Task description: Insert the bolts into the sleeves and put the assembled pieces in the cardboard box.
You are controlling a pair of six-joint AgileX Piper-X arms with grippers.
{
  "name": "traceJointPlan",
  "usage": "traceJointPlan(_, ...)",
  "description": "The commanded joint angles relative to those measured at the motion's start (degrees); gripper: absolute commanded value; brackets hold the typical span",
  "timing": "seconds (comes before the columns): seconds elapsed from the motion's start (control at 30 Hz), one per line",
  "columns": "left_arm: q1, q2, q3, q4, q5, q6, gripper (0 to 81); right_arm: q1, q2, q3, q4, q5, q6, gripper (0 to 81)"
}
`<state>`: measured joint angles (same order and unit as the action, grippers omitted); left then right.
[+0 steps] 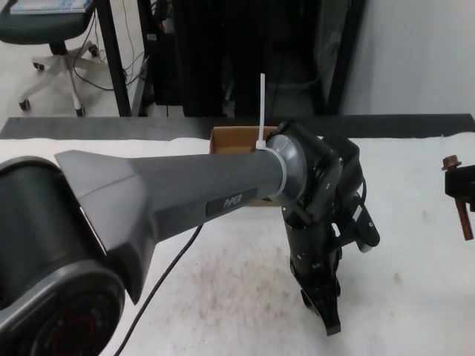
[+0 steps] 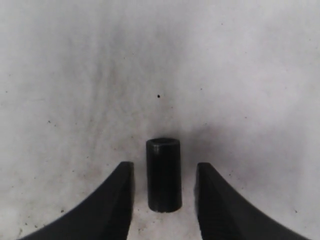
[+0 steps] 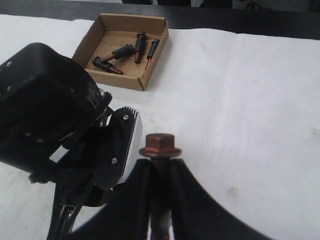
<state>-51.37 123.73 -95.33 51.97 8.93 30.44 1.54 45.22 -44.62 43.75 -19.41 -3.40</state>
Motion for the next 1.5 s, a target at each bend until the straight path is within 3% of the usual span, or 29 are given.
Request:
traceJointPlan(0.0, -0.1, 1.1, -0.6, 0.0, -0.3, 0.1, 38.2, -0.3, -0.5, -0.1, -0.5, -0.7, 0.4, 0.8)
traceJointPlan(0.57, -0.1, 3.1, -0.6, -0.2, -0.3, 0.1, 37.5, -0.3, -0.5, -0.1, -0.5, -0.7, 0.4, 0.8)
traceJointPlan(0.63, -0.1, 3.1, -0.6, -0.5, -0.3, 0.1, 29.0, -0.3, -0.5, -0.1, -0.5, -0.7, 0.4, 0.8)
traceJointPlan(0.73, -0.1, 3.1, -0.6, -1.2, -0.3, 0.0, 1.2, -0.3, -0.5, -0.1, -0.5, -0.7, 0.4, 0.8)
traceJointPlan(0.97, -0.1, 2.0, -1.1, -0.9, -0.6, -6.6, 0.3, -0.3, -0.5, -0.1, -0.5, -0.4, 0.4, 0.8)
traceJointPlan(1.1, 0.2, -2.0, -1.4, 1.1, -6.5, -10.0, 0.3, -0.3, -0.5, -0.1, -0.8, -0.2, 0.4, 0.8)
traceJointPlan(1.27, 3.2, -9.6, -0.9, 0.0, -8.0, -20.0, 0.3, -0.3, -0.5, -0.1, -3.1, -0.8, 2.8, 0.8)
traceJointPlan(1.47, 9.9, -23.1, 8.6, -8.5, -8.0, -30.4, 0.3, 0.0, -0.5, -0.1, -13.6, -12.2, 12.6, 0.8)
